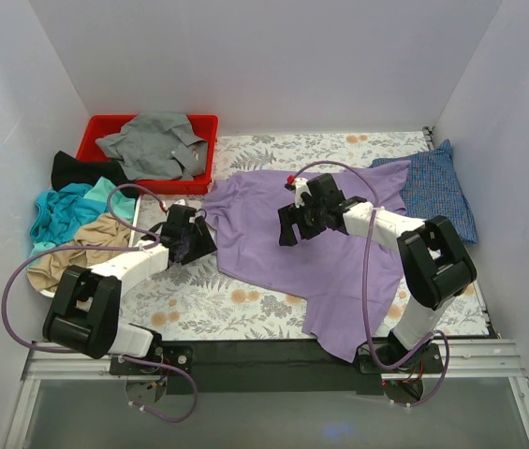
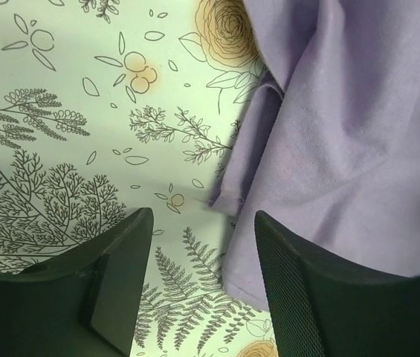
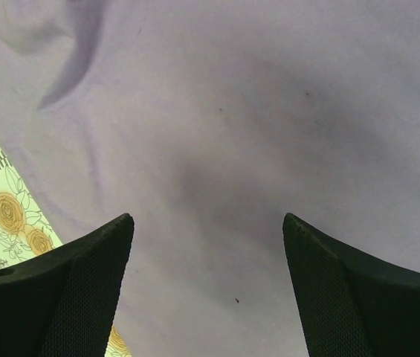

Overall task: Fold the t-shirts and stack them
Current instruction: Flatten the tshirt out

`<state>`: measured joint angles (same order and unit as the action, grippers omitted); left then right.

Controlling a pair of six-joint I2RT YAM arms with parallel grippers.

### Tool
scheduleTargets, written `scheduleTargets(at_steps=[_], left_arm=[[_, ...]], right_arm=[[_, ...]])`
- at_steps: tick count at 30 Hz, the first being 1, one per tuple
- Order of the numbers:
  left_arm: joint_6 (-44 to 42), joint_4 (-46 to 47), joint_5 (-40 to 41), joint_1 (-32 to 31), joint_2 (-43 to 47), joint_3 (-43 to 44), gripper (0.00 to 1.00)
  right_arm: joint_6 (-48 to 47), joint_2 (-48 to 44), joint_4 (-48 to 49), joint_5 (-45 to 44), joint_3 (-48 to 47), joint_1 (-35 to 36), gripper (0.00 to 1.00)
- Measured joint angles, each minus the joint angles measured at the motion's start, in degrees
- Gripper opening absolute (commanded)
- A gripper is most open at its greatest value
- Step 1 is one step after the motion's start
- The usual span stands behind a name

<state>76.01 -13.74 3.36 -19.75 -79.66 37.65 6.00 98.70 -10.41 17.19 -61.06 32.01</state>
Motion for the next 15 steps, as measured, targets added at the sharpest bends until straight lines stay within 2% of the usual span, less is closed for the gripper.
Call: scheduleTargets(at_steps=[9, 10, 11, 15], left_arm=[[2.51, 6.47, -5.97, 2.19, 0.63, -3.58, 0.51], [2.62, 7.06, -6.56, 2.23, 0.37, -3.69, 0.49], [2.73, 7.82, -7.15, 2.27, 0.04, -3.82, 0.42], [3.5, 10.38, -8.41, 2.29, -1.05, -4.63, 0.31]], right_arm=[[-0.24, 1.29, -0.07, 0.76, 0.02, 0.0, 0.84], [-0.24, 1.29, -0.09, 0.79, 0.02, 0.0, 0.84], [-0.26, 1.29, -0.09, 0.81, 0.02, 0.0, 0.84], [-0.28, 1.33, -0.09, 0.81, 0.02, 0.0, 0.83]])
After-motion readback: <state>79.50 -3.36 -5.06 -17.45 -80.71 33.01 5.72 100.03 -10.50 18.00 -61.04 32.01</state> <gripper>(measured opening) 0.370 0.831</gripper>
